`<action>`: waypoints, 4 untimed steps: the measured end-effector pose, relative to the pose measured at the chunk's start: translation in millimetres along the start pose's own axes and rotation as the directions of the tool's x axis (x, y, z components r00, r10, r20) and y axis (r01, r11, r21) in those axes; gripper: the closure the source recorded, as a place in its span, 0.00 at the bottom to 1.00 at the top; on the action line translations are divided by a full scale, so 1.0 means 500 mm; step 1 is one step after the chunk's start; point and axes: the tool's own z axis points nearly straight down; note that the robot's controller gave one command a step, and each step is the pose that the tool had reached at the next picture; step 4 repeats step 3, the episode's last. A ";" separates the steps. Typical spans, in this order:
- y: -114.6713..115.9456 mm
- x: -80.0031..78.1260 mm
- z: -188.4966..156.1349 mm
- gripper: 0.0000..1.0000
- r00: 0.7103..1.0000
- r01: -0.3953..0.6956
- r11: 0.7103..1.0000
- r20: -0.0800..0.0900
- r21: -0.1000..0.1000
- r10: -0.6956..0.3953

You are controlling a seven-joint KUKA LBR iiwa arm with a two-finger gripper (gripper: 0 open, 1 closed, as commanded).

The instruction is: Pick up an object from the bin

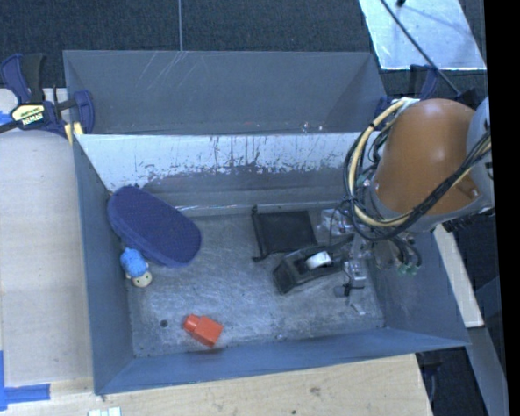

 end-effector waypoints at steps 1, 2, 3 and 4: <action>0.018 -0.031 0.194 0.00 0.993 0.121 0.993 0.009 0.001 -0.121; 0.018 -0.046 0.179 1.00 0.992 0.121 0.993 0.036 0.004 -0.121; 0.042 -0.042 -0.102 1.00 0.973 0.231 0.973 0.003 0.000 -0.231; 0.042 -0.042 -0.102 1.00 0.973 0.231 0.973 0.003 0.000 -0.231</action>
Offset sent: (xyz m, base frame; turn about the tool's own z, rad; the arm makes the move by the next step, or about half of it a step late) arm 0.0127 0.0096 -0.0973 -0.1240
